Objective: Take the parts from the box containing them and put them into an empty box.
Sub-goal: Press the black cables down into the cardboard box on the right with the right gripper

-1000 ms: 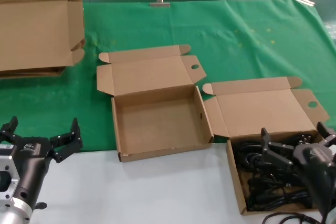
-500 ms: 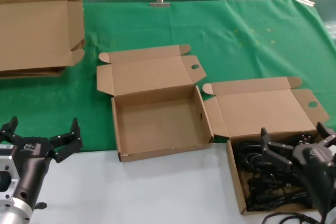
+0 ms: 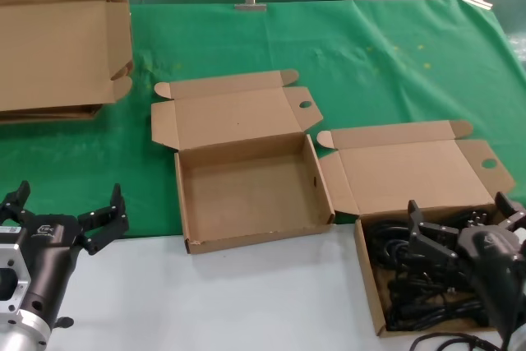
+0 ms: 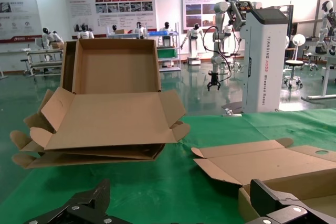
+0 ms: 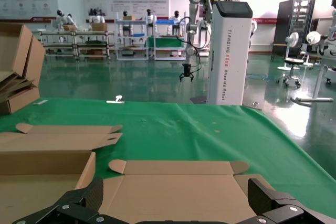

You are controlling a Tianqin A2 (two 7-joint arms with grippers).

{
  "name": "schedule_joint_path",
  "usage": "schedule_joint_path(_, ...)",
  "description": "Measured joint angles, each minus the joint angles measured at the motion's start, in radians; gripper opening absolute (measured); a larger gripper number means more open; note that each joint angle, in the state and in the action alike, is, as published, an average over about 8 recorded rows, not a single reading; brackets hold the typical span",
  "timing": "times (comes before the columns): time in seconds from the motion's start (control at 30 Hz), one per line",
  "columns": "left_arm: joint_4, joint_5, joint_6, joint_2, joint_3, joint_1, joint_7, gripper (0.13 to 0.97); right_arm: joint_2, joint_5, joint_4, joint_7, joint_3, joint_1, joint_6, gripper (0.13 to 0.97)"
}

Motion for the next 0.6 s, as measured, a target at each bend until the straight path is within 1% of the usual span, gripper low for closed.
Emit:
schedule_joint_path(0.17,0.000,0.000,0.000,0.000,0.000,0.000,0.000,0.940,0.006,0.010,0.001,-0.002,-0.011,0.000,0.012,0.966)
schedule_joint_path(0.43,0.000,0.000,0.000,0.000,0.000,0.000,0.000,0.848,0.094,0.112,0.031,-0.033,-0.121,0.002,0.121,0.966)
schedule_joint_path(0.47,0.000,0.000,0.000,0.000,0.000,0.000,0.000,0.848,0.104,0.124,0.035,-0.037,-0.131,0.003,0.131,0.966)
schedule_joint_path(0.6,0.000,0.000,0.000,0.000,0.000,0.000,0.000,0.770,0.137,0.160,0.049,-0.049,-0.160,0.009,0.155,0.966)
